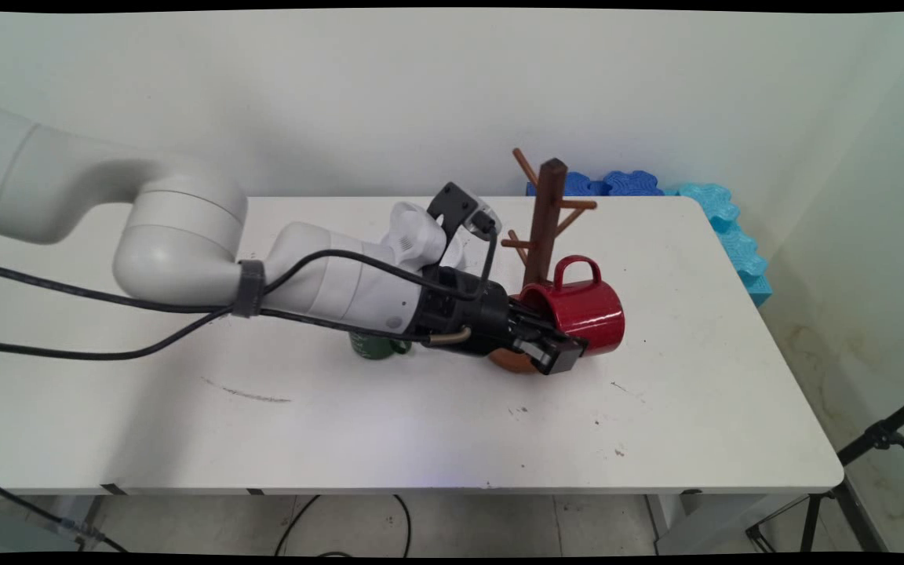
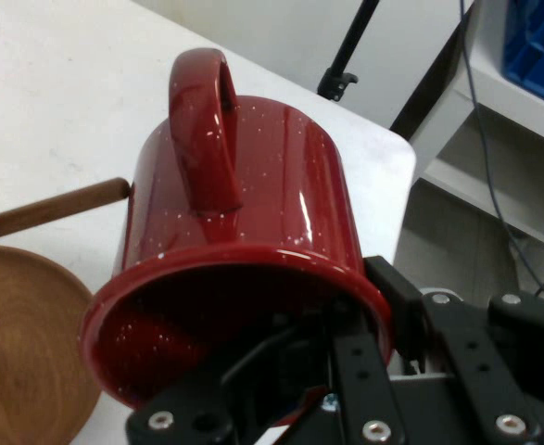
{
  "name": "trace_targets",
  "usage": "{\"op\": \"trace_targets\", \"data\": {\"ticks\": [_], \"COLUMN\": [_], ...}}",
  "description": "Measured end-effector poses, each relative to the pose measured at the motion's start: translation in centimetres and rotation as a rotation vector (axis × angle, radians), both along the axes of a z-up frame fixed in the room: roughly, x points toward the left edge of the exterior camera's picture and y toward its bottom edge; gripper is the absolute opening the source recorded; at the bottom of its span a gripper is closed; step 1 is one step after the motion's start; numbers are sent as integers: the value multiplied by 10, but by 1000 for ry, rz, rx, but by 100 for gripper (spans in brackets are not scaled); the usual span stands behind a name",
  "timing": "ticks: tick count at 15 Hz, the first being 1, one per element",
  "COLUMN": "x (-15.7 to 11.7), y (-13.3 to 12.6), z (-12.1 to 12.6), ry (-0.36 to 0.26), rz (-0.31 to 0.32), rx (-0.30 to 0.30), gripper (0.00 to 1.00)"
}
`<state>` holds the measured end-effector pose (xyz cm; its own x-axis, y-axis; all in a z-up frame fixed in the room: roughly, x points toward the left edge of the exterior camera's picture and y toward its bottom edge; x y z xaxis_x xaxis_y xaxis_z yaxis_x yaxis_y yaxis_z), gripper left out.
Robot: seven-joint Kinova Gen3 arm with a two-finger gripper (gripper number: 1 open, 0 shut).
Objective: Place the picked object on the table
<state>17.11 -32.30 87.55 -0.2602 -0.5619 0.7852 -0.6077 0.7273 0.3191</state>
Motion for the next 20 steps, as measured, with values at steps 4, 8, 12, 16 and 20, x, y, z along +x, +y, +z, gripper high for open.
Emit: {"op": "trace_targets", "data": {"ticks": [4,8,12,16,20], "x": [1,9,23,42,61], "y": [10,17,24,28,33], "z": [13,30,48,68,88], "ry": [10,20,20,9,-9], "rz": [-14,-33,-54,-83,-120], "rx": [-7,-23,-42,-68,-89], "gripper": [0,0,0,0,0]}}
